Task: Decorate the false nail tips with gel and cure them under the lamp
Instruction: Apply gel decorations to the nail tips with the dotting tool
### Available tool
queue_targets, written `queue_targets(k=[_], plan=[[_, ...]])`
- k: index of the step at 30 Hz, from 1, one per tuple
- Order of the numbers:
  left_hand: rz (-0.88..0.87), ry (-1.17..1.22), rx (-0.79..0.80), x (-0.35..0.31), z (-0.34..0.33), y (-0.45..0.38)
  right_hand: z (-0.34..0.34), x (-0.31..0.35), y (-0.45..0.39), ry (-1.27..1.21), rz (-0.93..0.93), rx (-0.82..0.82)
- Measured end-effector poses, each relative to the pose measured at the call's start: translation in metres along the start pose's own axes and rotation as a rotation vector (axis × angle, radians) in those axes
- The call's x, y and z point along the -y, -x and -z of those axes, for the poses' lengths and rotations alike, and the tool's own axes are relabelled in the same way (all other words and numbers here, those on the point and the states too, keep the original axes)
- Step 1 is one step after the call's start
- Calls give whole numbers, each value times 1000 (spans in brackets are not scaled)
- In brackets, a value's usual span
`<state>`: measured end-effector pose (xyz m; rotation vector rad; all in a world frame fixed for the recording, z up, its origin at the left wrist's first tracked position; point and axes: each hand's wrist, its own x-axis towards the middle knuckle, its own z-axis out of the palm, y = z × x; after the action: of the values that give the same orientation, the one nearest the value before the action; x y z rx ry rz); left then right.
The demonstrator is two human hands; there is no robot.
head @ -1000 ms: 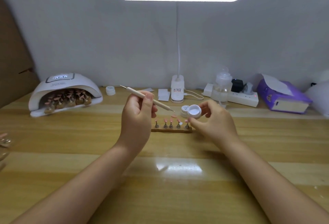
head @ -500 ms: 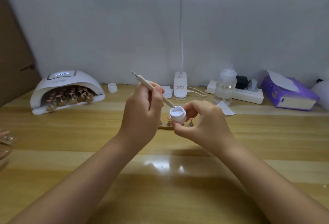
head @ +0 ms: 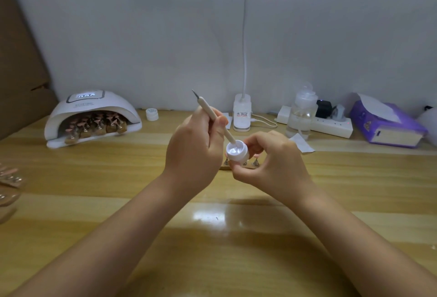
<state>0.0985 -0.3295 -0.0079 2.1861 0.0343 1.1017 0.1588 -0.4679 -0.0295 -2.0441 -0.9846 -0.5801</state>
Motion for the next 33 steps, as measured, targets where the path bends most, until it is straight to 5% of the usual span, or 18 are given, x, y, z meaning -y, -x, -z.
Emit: queue_targets(k=[17,28,33], plan=[[77,127,-61,-3,4,-5,1,-1,0,-16,-23,-1],[369,375,-104,0,7,-13,2,1,-1,-26,-48,-15],[373,408,-91,-1,11,-18,0,4,-2,-116,-131,-29]])
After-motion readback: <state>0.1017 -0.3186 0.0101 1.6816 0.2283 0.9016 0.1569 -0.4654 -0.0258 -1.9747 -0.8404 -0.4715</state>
